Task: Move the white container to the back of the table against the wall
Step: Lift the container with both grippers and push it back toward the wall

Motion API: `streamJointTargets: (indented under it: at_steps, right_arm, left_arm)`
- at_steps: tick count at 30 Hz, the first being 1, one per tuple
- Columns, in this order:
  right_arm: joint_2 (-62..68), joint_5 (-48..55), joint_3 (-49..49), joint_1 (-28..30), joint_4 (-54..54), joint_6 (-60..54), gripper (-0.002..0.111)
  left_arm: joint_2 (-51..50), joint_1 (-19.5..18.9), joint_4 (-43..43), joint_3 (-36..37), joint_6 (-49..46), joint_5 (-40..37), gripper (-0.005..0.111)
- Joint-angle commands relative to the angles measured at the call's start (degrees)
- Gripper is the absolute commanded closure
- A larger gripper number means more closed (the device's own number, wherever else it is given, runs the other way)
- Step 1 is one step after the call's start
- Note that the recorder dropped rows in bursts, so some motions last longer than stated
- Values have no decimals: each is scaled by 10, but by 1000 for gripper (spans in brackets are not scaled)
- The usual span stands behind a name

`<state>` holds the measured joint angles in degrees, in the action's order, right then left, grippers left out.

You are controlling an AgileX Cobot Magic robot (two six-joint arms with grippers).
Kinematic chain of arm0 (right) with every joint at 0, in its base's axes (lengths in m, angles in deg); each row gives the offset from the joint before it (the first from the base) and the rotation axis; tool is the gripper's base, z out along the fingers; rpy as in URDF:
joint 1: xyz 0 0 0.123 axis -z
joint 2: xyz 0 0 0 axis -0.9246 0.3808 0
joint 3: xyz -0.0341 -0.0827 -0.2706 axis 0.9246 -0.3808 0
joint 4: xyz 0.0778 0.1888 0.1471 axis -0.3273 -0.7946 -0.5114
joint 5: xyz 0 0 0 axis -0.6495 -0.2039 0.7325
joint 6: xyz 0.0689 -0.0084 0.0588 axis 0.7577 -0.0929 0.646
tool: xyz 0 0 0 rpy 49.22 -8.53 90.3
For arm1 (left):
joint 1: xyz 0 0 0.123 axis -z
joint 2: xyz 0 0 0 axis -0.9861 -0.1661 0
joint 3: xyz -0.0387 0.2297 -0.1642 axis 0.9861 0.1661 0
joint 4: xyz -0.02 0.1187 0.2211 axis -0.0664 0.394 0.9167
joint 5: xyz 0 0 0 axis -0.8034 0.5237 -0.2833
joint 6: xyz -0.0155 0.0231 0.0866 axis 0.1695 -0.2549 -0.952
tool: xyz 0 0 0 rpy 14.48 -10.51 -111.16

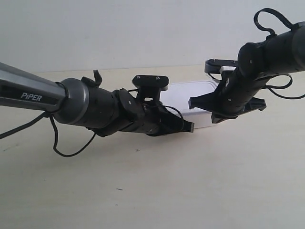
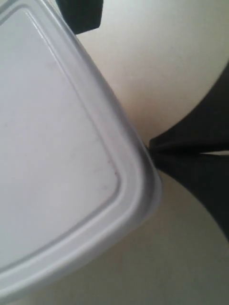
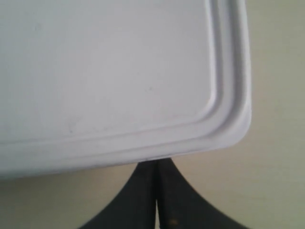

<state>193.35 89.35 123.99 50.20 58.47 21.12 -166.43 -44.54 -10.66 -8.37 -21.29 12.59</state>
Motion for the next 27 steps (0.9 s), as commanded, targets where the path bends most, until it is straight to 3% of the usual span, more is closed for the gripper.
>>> streamJointTargets:
  at_steps: [1, 8, 27]
  right_arm:
    - [16, 6, 36, 2, -4, -10, 108]
    - [34, 16, 83, 2, -5, -10, 108]
    - [94, 18, 149, 2, -5, -10, 108]
  left_arm:
    - [-9, -14, 15, -35, -4, 8, 107]
    - [-43, -33, 28, -98, -9, -15, 107]
    - [-89, -51, 32, -148, -19, -7, 107]
